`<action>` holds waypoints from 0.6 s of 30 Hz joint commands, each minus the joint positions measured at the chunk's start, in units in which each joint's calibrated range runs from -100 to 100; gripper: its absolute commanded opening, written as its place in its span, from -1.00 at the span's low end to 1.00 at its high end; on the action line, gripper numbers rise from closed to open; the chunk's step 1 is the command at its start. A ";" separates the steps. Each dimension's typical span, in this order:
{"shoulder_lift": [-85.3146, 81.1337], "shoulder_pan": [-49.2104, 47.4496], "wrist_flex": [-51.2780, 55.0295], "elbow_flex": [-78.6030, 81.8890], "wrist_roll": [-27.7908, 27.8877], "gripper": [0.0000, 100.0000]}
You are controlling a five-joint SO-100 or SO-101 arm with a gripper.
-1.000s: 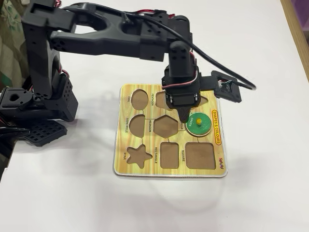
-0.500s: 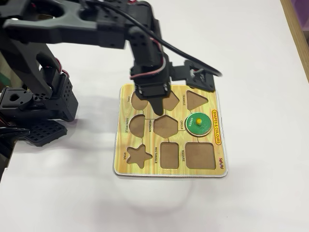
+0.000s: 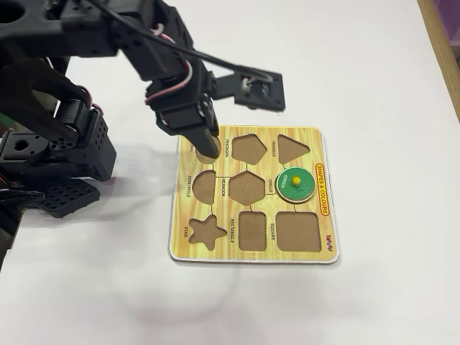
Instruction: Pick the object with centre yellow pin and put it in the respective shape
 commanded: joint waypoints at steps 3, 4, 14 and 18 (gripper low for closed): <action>-10.44 0.43 -0.46 0.09 -0.19 -0.75; -11.95 0.53 -0.46 0.09 -0.19 -0.75; -29.35 0.13 -0.46 8.27 -0.19 -0.75; -41.57 0.33 -0.46 17.54 -0.19 -0.75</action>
